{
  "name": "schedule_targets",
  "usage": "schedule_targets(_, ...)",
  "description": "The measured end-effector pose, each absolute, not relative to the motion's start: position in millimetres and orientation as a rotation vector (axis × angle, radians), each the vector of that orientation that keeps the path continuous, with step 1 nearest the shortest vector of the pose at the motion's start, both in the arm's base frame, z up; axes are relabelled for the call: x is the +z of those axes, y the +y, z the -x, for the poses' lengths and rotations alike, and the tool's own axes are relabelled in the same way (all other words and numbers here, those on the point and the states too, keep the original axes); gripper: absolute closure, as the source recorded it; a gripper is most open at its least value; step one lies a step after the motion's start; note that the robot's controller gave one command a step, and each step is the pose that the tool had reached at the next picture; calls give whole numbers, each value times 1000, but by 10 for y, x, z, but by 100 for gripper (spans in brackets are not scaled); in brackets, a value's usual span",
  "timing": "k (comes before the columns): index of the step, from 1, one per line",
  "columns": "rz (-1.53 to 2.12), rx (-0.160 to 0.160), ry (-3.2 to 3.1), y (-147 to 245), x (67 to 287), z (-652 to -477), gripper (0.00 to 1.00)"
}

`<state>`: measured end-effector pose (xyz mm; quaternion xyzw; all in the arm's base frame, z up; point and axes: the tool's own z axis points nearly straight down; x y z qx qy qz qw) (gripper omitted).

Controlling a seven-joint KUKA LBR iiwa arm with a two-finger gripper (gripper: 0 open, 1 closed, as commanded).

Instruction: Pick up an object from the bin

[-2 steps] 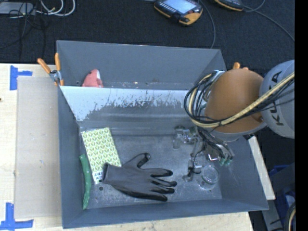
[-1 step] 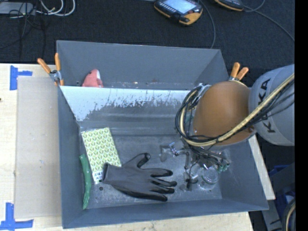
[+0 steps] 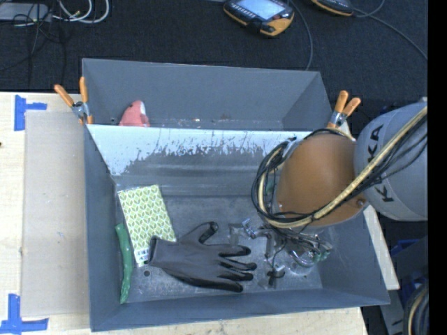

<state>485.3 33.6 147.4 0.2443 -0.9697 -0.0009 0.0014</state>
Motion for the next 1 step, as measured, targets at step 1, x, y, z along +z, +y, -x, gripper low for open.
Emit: schedule_targets(1,-882,-3,-3011,348,970,-4847,0)
